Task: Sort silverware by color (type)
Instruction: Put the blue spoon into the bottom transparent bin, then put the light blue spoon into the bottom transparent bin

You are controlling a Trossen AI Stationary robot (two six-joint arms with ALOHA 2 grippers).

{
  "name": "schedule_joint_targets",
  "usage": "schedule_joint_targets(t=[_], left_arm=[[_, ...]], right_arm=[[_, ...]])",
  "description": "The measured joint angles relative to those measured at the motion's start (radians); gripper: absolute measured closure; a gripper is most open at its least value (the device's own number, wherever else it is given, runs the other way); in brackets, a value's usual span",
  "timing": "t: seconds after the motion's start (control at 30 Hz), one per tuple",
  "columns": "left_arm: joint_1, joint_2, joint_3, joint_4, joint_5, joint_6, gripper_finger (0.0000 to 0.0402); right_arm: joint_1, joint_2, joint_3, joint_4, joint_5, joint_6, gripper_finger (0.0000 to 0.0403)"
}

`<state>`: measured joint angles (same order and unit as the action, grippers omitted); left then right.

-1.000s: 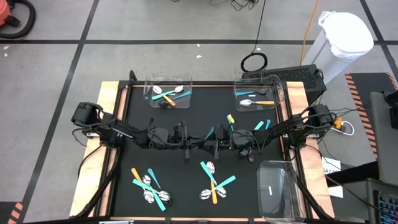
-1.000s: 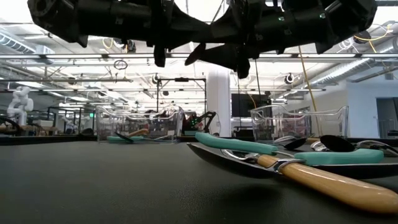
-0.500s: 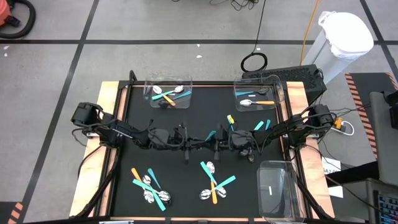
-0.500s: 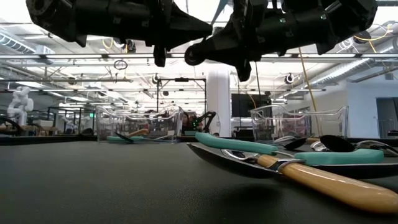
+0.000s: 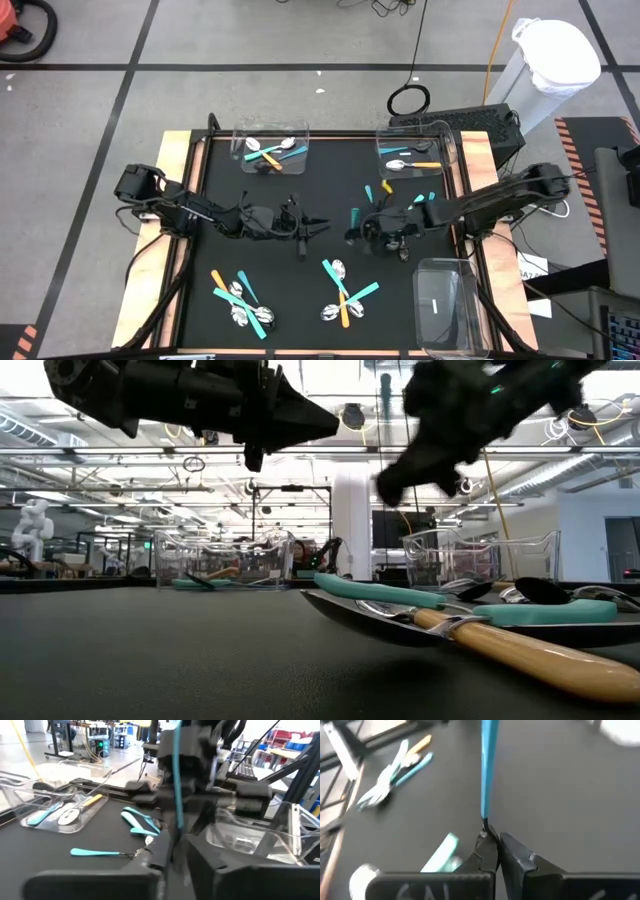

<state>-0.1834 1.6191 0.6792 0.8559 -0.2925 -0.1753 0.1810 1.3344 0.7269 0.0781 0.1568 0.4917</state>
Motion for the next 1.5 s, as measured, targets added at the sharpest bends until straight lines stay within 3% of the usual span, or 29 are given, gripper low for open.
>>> schedule_joint_targets(t=[0.23,0.5,0.67,0.97,1.23,1.5], left_arm=[[0.018,-0.001,0.0,-0.085,-0.006,0.036,0.0231],[0.02,-0.001,0.0,-0.103,-0.008,0.084,0.0214],[0.016,-0.001,0.0,-0.134,-0.008,0.076,0.0214],[-0.002,-0.001,0.0,-0.193,-0.008,0.076,0.0214],[-0.042,-0.001,0.0,-0.201,-0.025,0.076,0.0214],[-0.154,-0.132,0.001,-0.467,-0.136,0.009,0.0214]], right_arm=[[0.059,-0.249,0.0,-0.345,-0.192,0.255,0.0397],[0.236,-0.457,0.0,-0.606,-0.417,0.508,0.0397],[0.419,-0.486,0.0,-0.738,-0.408,0.687,0.0397],[0.708,-0.367,0.0,-0.766,-0.393,0.984,0.0384],[0.785,-0.272,0.0,-0.779,-0.393,1.065,0.0306],[0.784,-0.287,0.0,-0.741,-0.299,1.013,0.0247]])
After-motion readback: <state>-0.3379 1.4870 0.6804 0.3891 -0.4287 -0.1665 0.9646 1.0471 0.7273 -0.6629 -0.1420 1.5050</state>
